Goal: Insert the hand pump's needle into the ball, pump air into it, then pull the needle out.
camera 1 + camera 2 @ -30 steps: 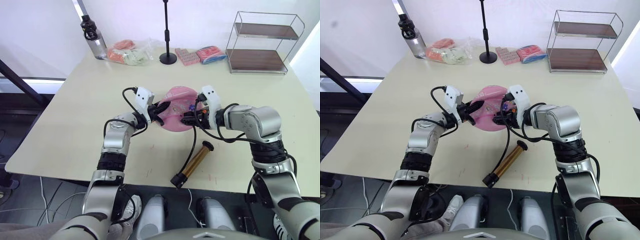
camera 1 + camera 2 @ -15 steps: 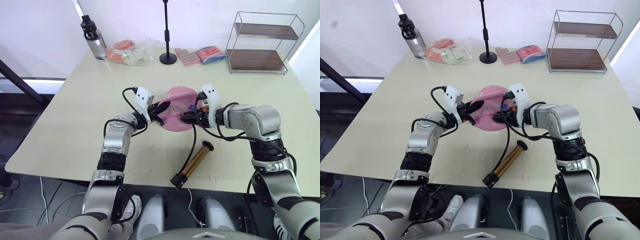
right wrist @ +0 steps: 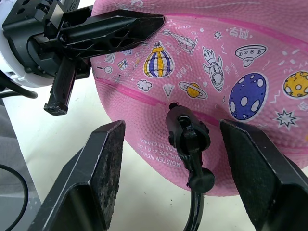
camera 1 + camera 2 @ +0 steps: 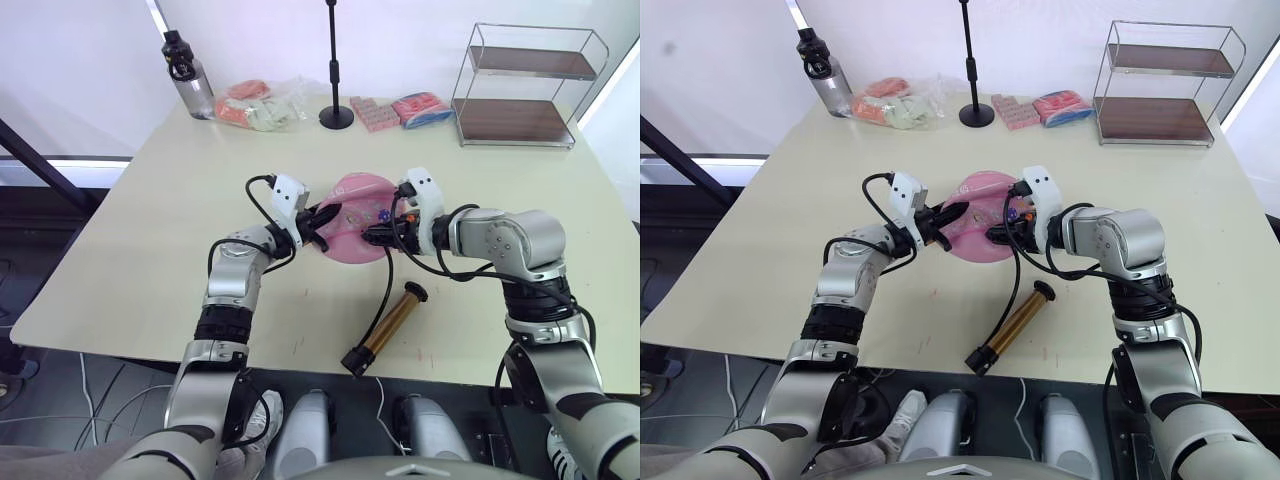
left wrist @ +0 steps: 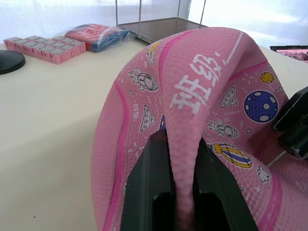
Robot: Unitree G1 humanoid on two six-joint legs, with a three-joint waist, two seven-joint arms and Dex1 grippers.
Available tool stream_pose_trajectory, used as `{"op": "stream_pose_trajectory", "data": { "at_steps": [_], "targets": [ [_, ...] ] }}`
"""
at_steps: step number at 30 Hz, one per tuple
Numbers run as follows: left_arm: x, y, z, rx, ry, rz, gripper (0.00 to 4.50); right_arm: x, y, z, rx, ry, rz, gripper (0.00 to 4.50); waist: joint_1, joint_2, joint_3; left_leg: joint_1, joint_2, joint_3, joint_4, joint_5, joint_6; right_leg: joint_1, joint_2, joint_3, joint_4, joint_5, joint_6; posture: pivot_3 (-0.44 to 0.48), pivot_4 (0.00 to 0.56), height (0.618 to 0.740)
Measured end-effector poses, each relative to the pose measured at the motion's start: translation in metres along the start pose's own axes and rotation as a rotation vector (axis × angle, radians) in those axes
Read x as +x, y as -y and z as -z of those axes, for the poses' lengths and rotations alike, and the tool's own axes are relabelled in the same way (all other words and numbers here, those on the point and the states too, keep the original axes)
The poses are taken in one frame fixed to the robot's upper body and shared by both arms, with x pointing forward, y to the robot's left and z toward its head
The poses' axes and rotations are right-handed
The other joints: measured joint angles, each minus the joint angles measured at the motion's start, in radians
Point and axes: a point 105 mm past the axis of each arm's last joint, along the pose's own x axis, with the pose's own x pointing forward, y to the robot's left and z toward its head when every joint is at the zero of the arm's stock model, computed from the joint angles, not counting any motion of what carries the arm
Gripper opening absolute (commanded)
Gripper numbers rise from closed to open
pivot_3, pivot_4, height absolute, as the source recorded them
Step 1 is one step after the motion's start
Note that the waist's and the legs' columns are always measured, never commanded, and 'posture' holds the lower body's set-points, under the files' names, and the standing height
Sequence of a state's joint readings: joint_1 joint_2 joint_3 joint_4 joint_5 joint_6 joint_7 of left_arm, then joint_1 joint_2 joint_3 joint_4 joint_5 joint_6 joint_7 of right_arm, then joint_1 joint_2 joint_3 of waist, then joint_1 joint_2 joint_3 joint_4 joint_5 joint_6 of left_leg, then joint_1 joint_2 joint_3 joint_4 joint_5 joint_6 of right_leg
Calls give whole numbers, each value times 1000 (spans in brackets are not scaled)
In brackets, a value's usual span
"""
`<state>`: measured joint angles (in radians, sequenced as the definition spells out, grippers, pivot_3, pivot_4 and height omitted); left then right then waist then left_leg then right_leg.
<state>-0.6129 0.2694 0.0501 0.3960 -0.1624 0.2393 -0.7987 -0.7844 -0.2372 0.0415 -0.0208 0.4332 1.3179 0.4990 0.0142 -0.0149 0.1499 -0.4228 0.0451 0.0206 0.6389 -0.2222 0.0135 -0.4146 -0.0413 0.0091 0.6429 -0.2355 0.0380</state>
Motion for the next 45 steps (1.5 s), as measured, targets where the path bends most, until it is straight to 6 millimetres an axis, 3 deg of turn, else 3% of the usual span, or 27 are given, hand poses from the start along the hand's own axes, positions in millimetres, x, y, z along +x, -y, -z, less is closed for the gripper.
{"op": "stream_pose_trajectory", "data": {
  "at_steps": [4,5,16,27,45],
  "targets": [
    [0,0,0,0,-1,0,0,-1,2,0,-1,-1,9,645,0,0,0,1,0,0,0,0,0,1,0,0,0,0,0,0,150,740],
    [0,0,0,0,-1,-1,0,-1,1,0,0,0,3,358,0,0,0,1,0,0,0,0,0,1,0,0,0,0,0,0,150,740],
    [0,-1,2,-1,-3,-6,0,0,0,0,-41,-14,12,339,0,0,0,2,0,0,2,0,0,2,0,0,1,0,0,0,150,740],
    [1,0,2,-6,-3,-9,0,10,-16,-10,-511,-182,81,339,-2,0,0,3,0,0,3,0,0,3,0,0,2,0,0,0,150,740],
    [-1,-6,5,-53,-31,-67,0,45,-22,-12,-769,-336,47,339,-27,-2,-3,10,1,1,11,0,0,6,1,2,14,-4,1,0,150,740]
  ]
}}
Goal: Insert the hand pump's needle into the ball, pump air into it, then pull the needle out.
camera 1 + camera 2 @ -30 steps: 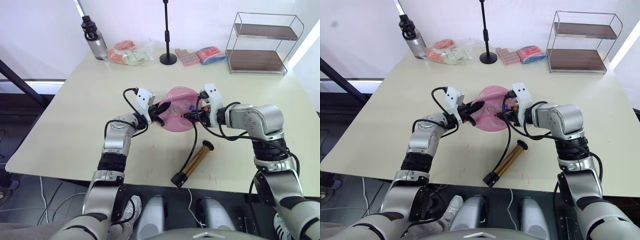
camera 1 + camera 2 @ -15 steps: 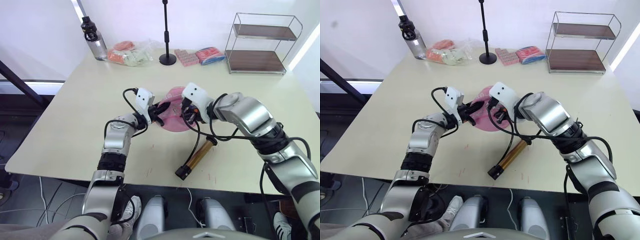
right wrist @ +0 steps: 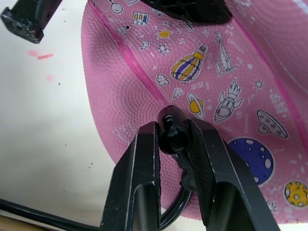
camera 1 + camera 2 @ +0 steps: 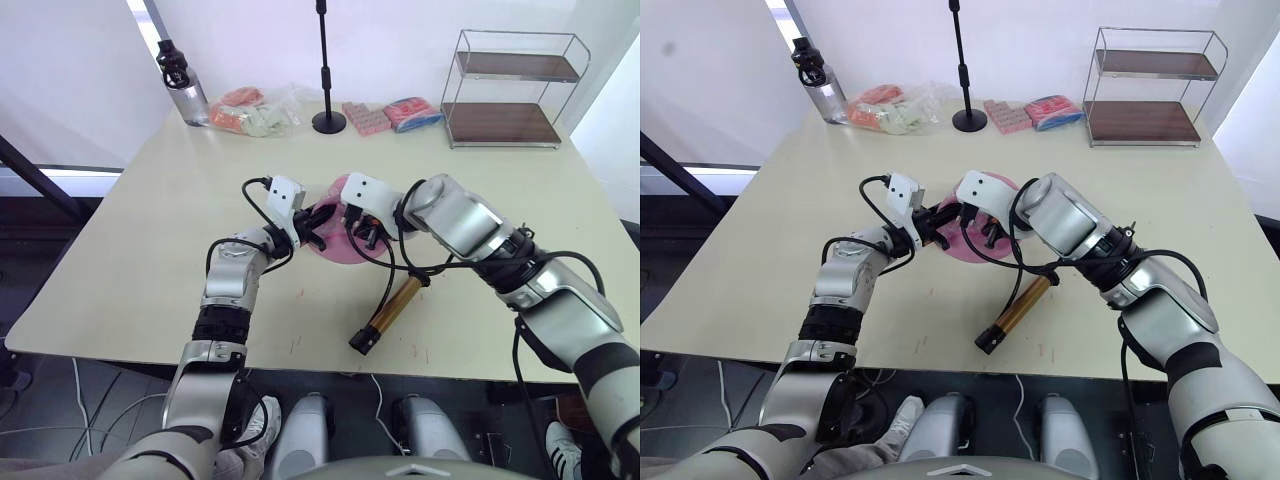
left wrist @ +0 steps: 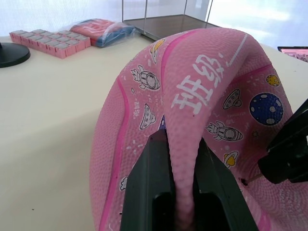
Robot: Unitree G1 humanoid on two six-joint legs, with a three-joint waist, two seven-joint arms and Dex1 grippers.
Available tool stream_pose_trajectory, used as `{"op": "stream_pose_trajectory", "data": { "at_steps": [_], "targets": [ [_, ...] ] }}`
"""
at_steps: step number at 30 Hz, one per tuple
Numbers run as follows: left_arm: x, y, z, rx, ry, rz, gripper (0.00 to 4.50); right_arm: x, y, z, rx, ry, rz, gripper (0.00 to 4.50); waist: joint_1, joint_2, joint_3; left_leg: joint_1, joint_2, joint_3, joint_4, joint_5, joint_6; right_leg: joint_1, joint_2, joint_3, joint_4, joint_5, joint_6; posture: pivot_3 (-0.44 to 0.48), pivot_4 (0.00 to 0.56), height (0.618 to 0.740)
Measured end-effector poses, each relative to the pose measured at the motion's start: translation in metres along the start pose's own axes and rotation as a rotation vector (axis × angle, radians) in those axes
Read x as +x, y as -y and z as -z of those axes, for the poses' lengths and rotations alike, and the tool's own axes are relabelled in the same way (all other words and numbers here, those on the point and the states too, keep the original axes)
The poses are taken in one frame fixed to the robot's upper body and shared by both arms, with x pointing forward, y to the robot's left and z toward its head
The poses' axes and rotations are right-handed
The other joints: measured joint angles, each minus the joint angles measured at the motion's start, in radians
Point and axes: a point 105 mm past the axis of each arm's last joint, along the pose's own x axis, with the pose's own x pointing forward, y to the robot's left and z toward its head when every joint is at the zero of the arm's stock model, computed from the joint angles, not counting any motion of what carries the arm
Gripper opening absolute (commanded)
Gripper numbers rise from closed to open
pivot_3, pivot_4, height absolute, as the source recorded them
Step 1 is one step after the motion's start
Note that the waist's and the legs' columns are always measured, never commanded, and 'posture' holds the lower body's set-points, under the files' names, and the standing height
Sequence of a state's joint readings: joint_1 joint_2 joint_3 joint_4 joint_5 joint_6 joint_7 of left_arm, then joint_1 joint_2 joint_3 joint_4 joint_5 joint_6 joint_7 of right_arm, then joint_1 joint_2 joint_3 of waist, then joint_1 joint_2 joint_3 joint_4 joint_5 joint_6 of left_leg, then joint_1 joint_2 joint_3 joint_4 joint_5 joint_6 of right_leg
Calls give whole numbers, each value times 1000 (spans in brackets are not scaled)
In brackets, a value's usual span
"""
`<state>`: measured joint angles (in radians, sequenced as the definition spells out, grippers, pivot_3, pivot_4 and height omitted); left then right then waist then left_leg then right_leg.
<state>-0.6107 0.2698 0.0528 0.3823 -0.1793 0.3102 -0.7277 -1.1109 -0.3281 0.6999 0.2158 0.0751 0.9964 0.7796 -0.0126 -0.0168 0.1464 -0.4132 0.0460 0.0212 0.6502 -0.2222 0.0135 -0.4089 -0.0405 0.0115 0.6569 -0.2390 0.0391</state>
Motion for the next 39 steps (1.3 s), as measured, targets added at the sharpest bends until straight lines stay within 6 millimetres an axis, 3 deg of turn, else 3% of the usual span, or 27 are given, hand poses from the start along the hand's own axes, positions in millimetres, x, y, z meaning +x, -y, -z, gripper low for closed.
{"op": "stream_pose_trajectory", "data": {
  "at_steps": [6,11,24,39],
  "targets": [
    [-2,-3,3,-19,-10,-24,0,10,-2,-2,-32,-18,-18,339,-4,-1,-6,3,0,-1,0,0,0,0,1,2,3,-1,-1,0,150,740],
    [-4,-6,7,-36,-21,-48,0,21,1,-4,-81,-54,-33,339,-12,-1,-7,17,0,-1,-2,0,0,11,1,4,1,-2,-1,0,150,740],
    [-8,-10,15,-62,-42,-75,0,44,-5,-11,-191,-94,-60,339,-29,-1,-26,19,0,-5,-4,-3,-5,11,-1,5,1,-2,-1,0,150,740],
    [-5,-7,17,-71,-51,-44,0,34,4,1,-261,-140,-85,339,-21,0,-26,18,-7,-6,-9,-3,-5,11,-11,3,-3,-3,0,0,150,740]
  ]
}}
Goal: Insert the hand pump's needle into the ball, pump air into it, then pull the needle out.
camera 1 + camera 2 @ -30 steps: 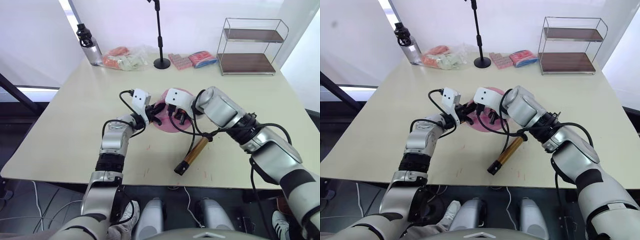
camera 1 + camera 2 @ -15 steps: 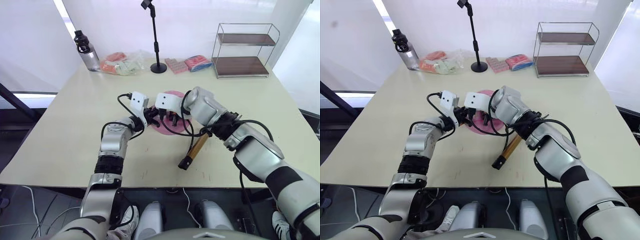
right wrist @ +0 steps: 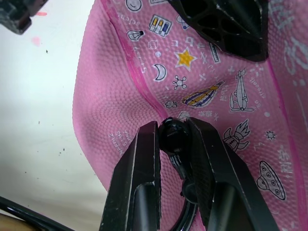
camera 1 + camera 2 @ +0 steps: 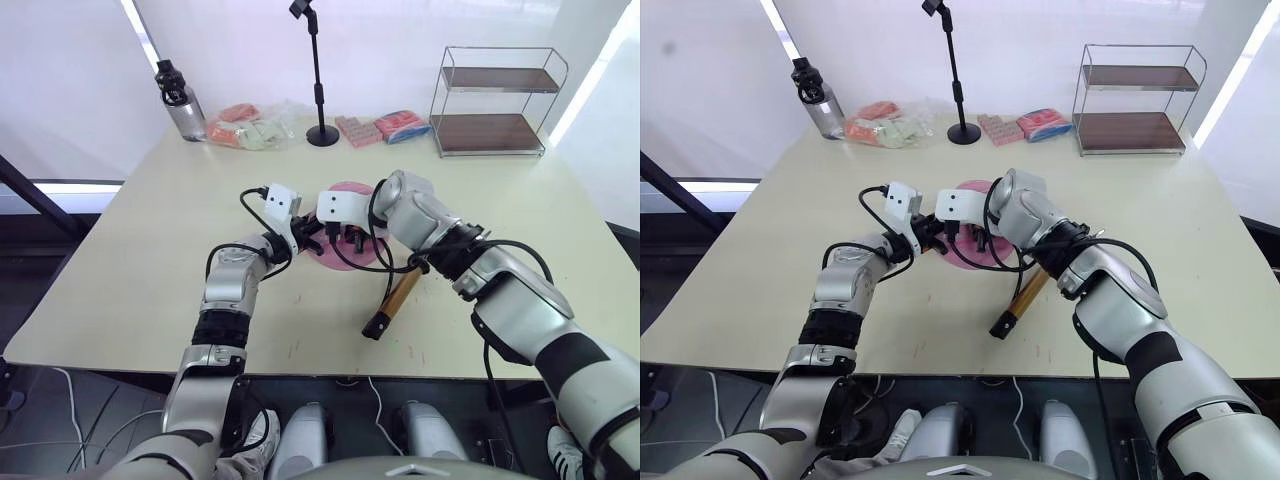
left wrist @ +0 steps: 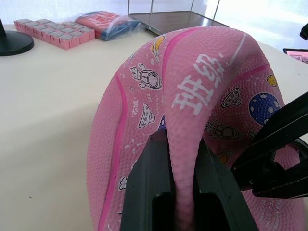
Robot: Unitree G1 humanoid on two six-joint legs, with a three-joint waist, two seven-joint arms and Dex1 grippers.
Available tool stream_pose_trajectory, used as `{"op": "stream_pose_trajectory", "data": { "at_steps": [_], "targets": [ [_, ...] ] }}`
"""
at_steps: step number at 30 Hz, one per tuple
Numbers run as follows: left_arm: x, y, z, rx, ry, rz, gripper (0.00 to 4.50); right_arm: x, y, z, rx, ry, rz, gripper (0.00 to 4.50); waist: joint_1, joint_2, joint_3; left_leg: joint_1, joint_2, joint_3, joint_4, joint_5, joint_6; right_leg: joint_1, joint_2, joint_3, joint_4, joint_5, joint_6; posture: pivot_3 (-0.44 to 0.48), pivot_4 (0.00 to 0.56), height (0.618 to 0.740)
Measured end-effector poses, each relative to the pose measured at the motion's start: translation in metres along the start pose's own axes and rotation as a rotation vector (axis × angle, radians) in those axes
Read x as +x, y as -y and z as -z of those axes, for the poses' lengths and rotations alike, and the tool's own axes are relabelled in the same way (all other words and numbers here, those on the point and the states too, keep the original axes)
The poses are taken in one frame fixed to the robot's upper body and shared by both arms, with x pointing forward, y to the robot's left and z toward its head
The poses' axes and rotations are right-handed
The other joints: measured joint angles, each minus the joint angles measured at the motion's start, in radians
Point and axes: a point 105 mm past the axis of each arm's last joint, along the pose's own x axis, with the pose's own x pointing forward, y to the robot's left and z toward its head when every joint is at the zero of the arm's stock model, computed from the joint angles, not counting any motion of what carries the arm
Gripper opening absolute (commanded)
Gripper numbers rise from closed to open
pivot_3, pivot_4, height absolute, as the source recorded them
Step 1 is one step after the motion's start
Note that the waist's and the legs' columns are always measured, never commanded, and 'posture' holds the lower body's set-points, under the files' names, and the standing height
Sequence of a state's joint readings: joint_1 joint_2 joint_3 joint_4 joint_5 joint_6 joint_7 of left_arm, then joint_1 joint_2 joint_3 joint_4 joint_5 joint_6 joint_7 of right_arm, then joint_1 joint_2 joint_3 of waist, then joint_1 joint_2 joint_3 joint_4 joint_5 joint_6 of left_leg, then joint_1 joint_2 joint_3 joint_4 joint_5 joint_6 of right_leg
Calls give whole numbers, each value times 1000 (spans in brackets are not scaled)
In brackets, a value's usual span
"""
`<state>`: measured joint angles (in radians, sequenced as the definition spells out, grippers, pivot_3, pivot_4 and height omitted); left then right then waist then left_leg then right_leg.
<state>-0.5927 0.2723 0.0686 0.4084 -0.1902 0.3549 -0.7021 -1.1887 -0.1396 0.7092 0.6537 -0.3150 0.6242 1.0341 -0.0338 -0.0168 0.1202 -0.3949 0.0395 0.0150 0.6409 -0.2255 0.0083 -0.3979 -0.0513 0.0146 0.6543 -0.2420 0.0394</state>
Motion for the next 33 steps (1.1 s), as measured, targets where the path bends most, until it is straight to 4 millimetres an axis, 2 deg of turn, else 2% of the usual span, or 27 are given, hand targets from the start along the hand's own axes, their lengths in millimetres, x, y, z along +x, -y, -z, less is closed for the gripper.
{"op": "stream_pose_trajectory", "data": {
  "at_steps": [33],
  "targets": [
    [8,9,-1,25,-3,54,0,-7,-4,18,-143,-72,-44,339,28,2,1,-4,-1,-3,-4,0,0,1,-5,-6,-11,0,0,0,150,740]
  ]
}}
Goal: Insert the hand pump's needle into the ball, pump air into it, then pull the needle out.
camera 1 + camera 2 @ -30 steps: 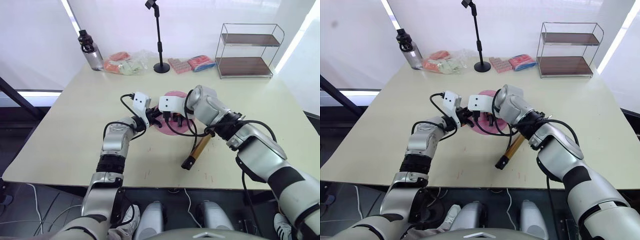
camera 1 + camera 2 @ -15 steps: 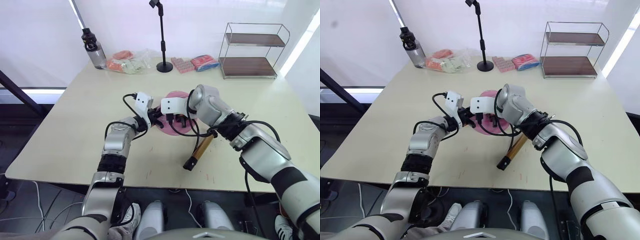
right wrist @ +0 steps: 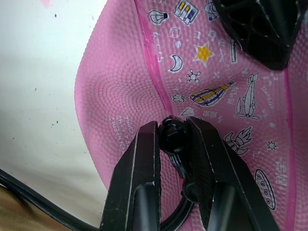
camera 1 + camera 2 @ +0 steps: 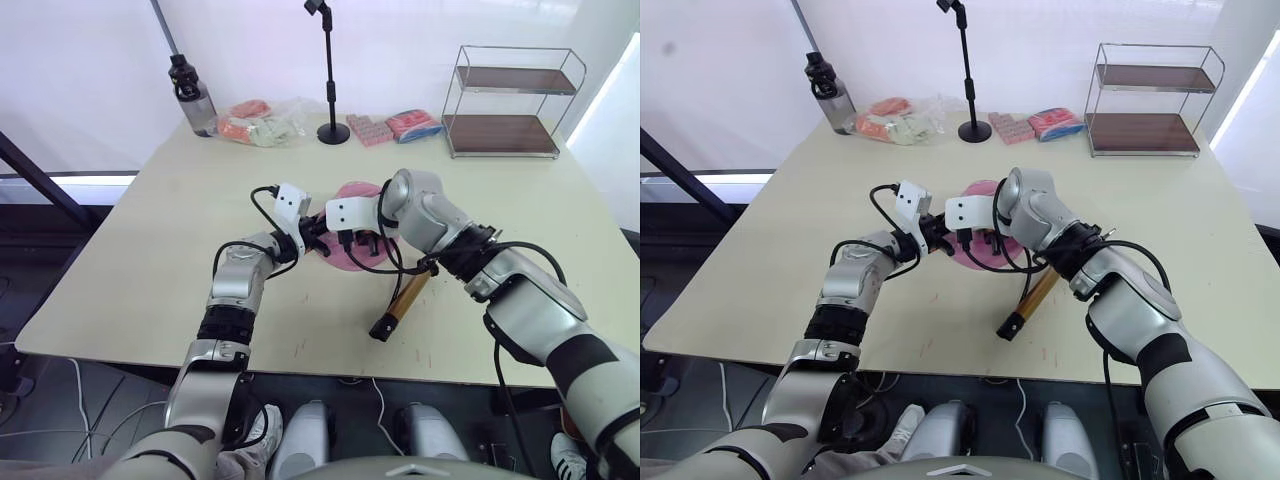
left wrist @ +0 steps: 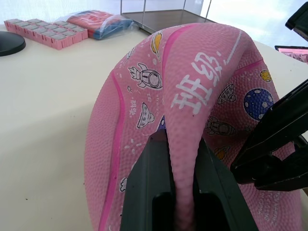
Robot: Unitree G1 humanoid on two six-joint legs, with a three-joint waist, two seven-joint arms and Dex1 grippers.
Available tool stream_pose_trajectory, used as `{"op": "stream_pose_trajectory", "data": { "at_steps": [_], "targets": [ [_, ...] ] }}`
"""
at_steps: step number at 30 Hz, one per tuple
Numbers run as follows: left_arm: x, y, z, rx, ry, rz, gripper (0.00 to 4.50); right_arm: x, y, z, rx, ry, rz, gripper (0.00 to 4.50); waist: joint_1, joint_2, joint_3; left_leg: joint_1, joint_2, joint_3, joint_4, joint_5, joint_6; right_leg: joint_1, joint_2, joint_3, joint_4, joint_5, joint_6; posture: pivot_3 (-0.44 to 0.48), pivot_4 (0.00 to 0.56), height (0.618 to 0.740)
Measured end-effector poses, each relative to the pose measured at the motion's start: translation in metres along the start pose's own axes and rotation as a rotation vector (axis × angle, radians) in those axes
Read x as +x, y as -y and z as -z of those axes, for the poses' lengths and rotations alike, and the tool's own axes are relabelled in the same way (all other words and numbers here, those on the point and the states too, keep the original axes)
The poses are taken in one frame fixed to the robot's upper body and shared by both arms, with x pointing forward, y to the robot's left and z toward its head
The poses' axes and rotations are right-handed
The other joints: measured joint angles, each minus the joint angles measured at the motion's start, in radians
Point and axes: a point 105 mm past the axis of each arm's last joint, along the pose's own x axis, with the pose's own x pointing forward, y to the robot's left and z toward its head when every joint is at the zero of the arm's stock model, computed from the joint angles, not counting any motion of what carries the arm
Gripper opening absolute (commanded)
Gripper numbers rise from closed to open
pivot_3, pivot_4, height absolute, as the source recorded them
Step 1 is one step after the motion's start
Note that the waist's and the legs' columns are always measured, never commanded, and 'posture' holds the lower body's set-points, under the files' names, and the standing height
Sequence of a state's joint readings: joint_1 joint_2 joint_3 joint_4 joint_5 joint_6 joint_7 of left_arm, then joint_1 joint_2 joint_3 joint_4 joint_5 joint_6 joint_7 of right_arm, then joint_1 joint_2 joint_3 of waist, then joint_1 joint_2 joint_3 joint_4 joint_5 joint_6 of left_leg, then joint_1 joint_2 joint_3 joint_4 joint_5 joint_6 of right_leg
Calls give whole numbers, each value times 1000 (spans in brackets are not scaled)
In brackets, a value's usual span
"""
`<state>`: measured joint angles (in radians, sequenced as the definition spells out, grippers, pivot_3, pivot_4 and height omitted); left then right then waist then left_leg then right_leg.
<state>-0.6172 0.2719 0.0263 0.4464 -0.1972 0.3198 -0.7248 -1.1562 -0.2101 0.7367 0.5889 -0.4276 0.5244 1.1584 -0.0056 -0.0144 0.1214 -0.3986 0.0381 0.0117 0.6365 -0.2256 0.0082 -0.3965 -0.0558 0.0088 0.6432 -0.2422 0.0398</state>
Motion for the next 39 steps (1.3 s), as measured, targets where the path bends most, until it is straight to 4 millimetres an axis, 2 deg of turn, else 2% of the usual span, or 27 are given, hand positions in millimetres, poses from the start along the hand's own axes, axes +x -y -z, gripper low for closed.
{"op": "stream_pose_trajectory", "data": {
  "at_steps": [13,18,28,39],
  "targets": [
    [2,1,0,2,-2,9,0,0,0,5,-38,-18,-2,339,7,2,1,-1,-1,-3,0,0,0,0,-6,-3,-1,0,0,0,150,740],
    [2,1,1,3,-3,13,0,1,-1,7,-48,-22,2,339,11,2,1,-1,-1,-3,0,0,0,0,-16,-22,-1,0,0,0,150,740],
    [4,3,5,2,-17,9,0,14,1,14,-8,-20,36,339,17,5,-3,0,-1,-4,-1,0,0,1,-16,-25,-1,0,0,0,150,740],
    [5,3,7,-2,-25,8,0,18,0,19,44,10,49,339,18,6,-6,0,-1,-5,-1,0,0,1,-17,-27,-1,0,0,0,150,740]
  ]
}}
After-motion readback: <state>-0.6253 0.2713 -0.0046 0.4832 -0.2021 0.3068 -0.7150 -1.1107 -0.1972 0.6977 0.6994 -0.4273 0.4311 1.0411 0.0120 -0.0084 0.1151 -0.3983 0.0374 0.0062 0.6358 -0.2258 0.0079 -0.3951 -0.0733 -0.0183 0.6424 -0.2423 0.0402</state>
